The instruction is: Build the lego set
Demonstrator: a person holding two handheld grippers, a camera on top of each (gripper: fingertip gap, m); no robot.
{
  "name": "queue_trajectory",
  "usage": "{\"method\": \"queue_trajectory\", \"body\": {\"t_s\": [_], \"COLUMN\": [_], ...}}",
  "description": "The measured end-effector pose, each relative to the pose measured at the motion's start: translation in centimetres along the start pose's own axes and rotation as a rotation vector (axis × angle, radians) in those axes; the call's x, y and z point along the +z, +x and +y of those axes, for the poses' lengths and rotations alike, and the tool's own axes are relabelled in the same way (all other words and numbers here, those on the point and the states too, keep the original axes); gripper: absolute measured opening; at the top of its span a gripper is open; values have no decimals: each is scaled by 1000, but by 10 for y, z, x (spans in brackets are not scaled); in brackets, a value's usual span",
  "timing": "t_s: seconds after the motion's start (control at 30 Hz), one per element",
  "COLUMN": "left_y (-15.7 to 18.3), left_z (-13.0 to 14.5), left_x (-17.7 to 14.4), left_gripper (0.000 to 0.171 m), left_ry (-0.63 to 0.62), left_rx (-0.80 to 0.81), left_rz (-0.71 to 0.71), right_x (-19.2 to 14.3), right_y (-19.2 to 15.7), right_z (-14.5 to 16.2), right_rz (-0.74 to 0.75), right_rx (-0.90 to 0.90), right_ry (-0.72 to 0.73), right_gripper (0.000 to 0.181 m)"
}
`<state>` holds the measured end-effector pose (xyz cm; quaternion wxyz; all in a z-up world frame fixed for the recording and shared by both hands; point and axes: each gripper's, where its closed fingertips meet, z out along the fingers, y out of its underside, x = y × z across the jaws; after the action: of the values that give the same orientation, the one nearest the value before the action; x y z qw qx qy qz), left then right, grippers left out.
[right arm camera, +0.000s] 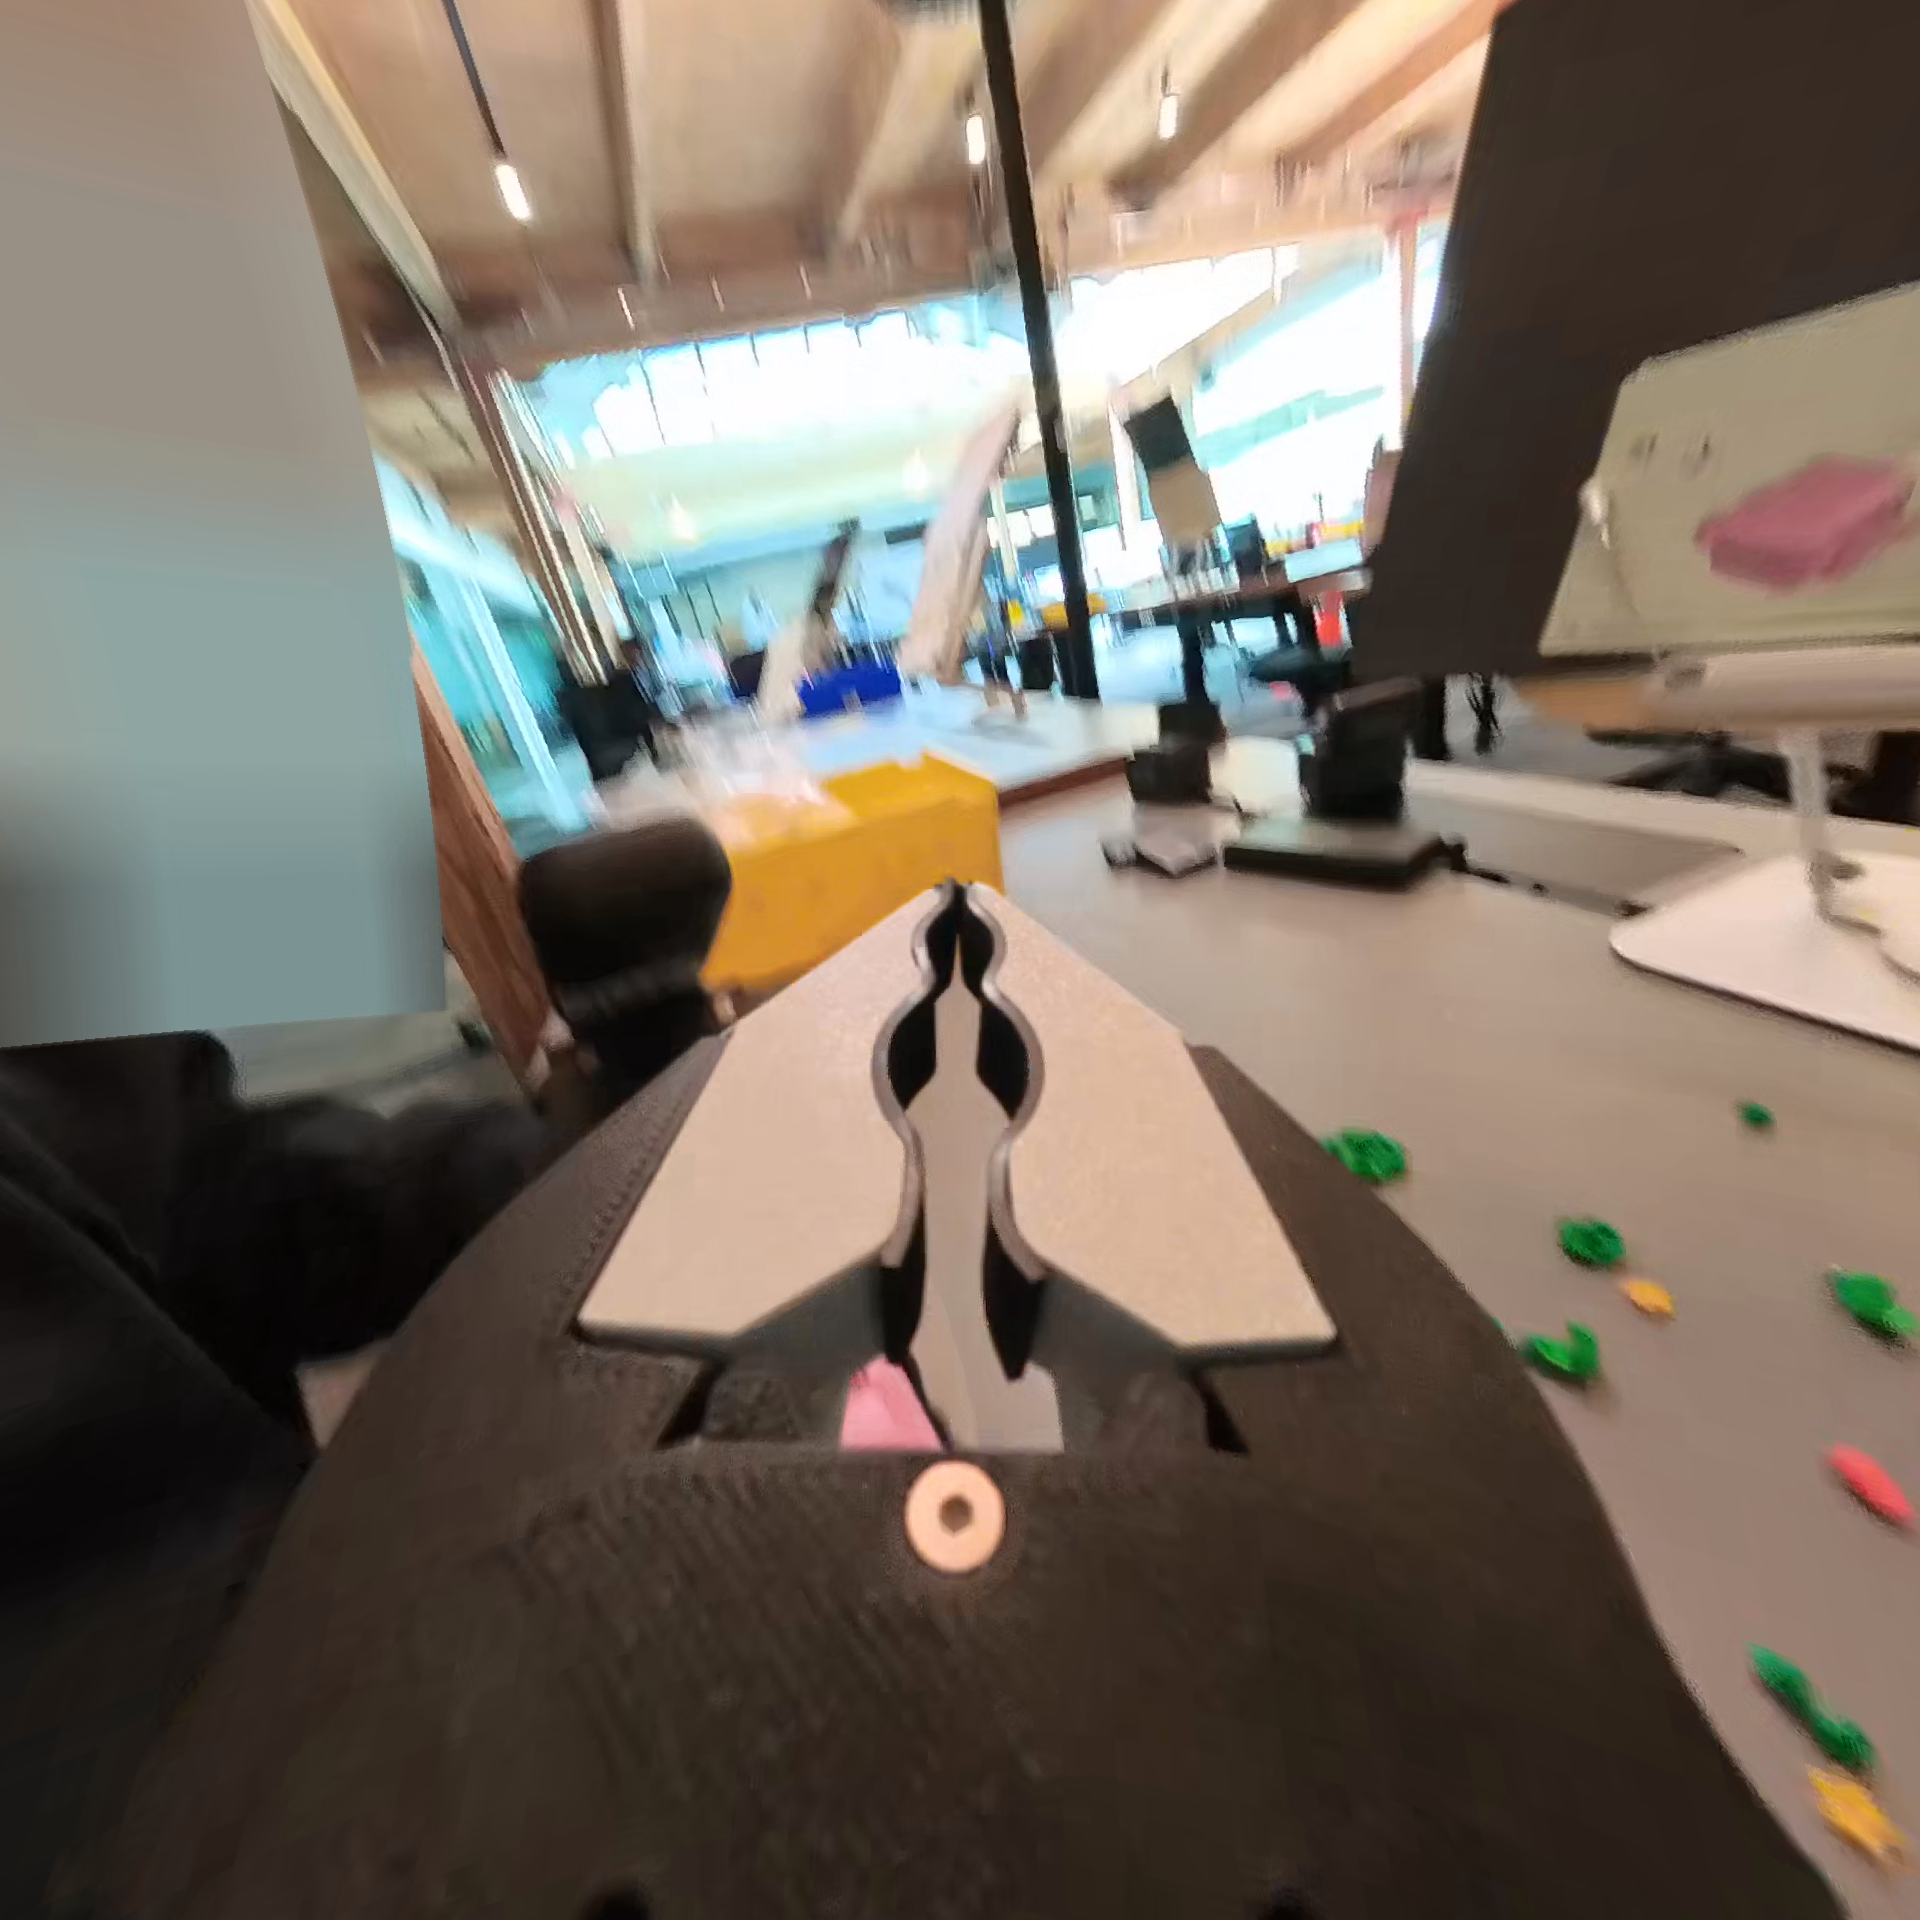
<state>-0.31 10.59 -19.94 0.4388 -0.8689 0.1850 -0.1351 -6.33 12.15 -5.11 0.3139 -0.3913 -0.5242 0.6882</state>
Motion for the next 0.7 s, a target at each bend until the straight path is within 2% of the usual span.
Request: {"method": "queue_trajectory", "body": {"t_s": [0.07,0.13,0.27,0.33,0.47,0.5,0.57,0.63,0.7], "left_y": [0,1,3,3,3,3,3,4,4], "left_z": [2,15,14,14,13,14,14,14,15], "left_x": [0,4,5,5,5,5,5,5,5], "left_gripper": [37,40,38,38,38,38,39,39,39], "left_ry": [-11,-95,-92,-92,-92,-92,-94,-98,-99], "left_rx": [-15,-28,-12,-9,-20,-21,-16,5,22], "left_rz": [9,29,34,34,43,46,44,31,19], "right_x": [-7,-17,-35,-40,-36,-35,-42,-43,-36], "right_y": [7,13,9,0,-25,-28,-18,-19,-26], "right_z": [24,44,78,83,65,71,123,112,77], "right_rz": [67,131,147,126,81,76,97,98,83], "right_rx": [-101,-182,-226,-229,-247,-243,-257,-234,-251], "right_ry": [-147,-269,-446,-469,-342,-360,-644,-669,-519], "right_gripper": [0,0,0,0,0,0,5,0,0]}}
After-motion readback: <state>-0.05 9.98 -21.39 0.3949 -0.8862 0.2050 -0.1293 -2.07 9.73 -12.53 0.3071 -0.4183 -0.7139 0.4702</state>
